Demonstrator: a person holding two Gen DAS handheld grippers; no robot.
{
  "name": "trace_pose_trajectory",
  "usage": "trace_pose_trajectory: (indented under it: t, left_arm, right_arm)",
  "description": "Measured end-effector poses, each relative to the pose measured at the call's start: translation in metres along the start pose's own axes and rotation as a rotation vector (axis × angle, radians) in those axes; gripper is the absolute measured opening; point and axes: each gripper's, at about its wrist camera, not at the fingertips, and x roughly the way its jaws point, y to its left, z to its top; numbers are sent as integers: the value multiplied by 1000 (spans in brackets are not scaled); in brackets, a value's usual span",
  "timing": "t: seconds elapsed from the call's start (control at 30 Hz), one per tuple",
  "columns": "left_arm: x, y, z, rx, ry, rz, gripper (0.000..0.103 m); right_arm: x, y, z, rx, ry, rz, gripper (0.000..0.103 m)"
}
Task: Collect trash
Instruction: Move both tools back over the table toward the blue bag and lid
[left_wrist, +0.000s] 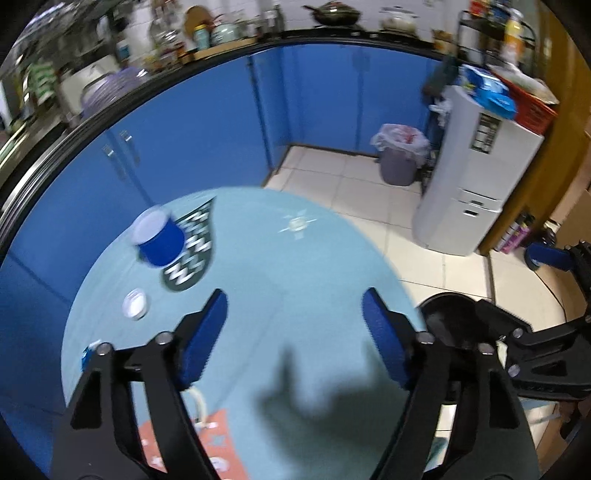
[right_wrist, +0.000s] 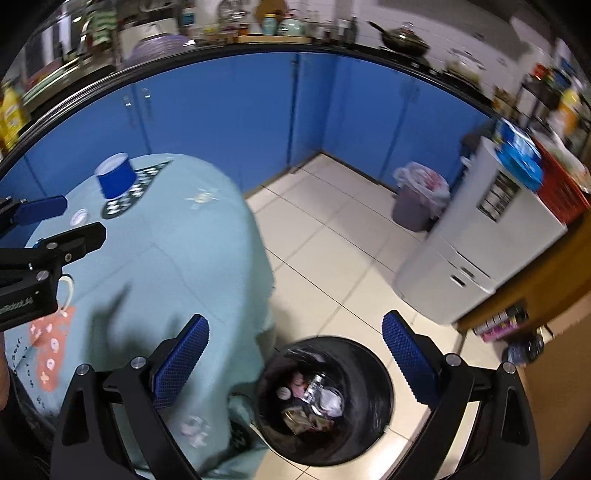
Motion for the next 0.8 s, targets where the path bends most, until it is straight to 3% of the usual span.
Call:
trace_pose_trajectory:
  t: [0.17,0.37,0.5,0.8]
  left_arm:
    - [4,44,-15,-64,26,32,62]
    - [10,100,-38,-142,49,117,62]
    - [19,144,-58,-213,84,180,62]
    - [44,231,-102,-371,190,240,62]
  right_arm:
    - [8,37,17,-48,7,34,82]
    - [23,88,35,-114,27,97,80]
    - [38,130,46,-171,51,146,69]
    - [75,225,72,-290,94,259,68]
